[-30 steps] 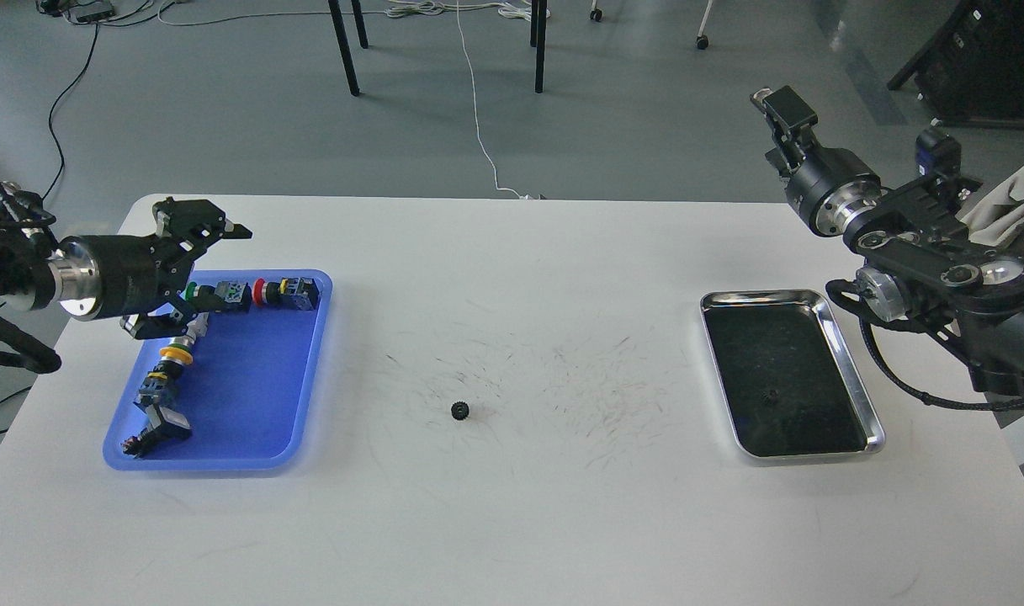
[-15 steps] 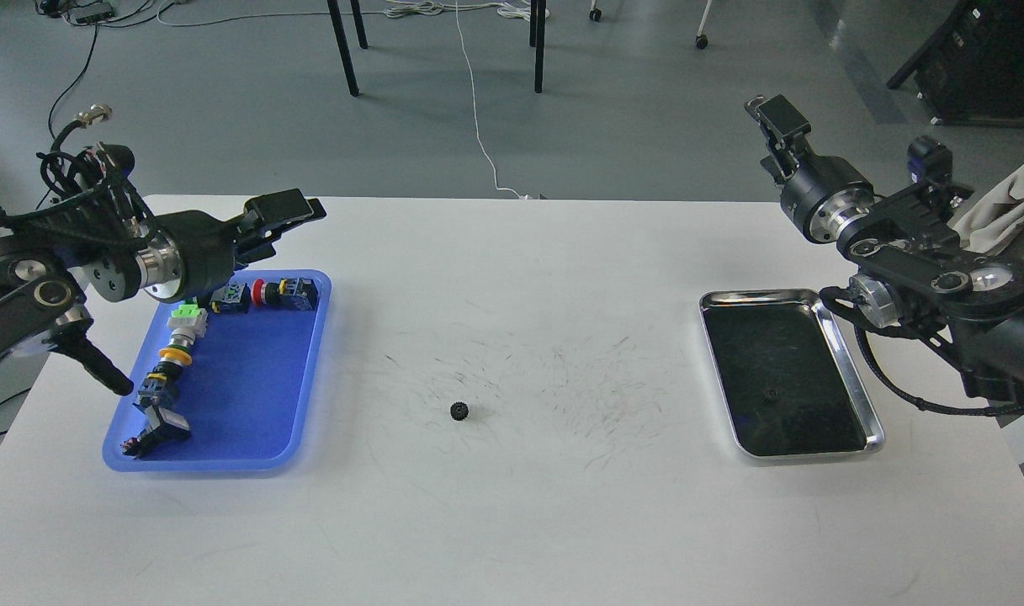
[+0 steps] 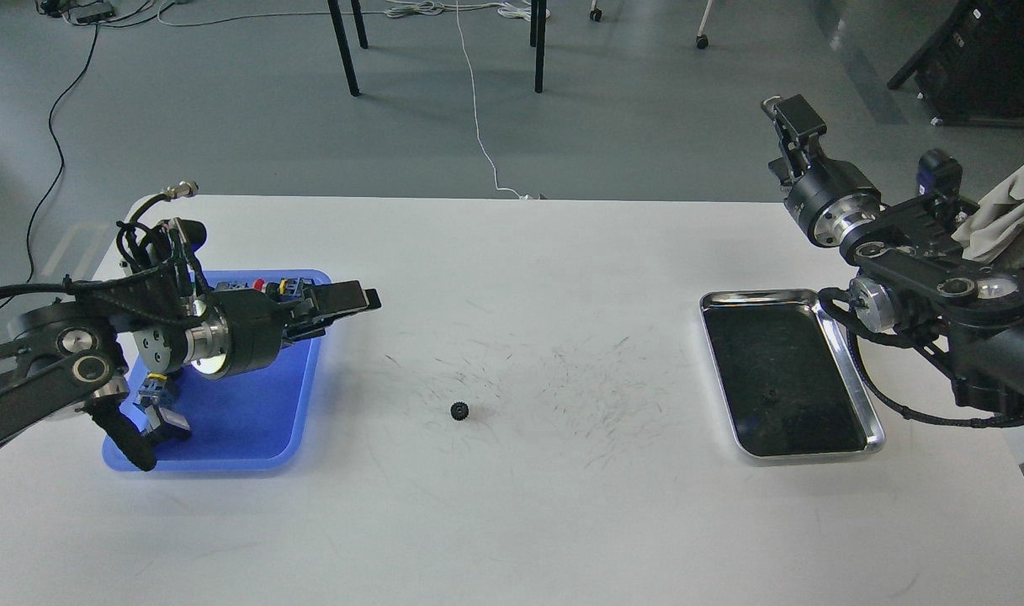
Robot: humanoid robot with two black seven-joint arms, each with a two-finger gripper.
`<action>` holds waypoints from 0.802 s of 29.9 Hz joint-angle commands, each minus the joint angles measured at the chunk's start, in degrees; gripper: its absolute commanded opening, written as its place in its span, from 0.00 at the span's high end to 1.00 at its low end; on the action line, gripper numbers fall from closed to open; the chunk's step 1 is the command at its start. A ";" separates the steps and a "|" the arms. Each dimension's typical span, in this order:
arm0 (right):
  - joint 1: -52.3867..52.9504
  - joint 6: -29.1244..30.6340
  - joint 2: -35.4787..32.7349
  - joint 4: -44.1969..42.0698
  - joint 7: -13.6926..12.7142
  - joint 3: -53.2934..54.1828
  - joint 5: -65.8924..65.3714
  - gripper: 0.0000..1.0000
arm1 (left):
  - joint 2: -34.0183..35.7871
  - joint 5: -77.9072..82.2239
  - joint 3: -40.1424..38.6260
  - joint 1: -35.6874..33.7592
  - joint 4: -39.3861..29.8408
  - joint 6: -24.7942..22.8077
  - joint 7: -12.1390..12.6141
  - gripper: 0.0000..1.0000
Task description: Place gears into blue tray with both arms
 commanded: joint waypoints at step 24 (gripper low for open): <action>-1.42 0.14 -0.30 -2.09 0.25 5.76 -0.07 0.04 | -9.34 29.90 2.76 0.97 -2.52 8.83 -9.98 0.02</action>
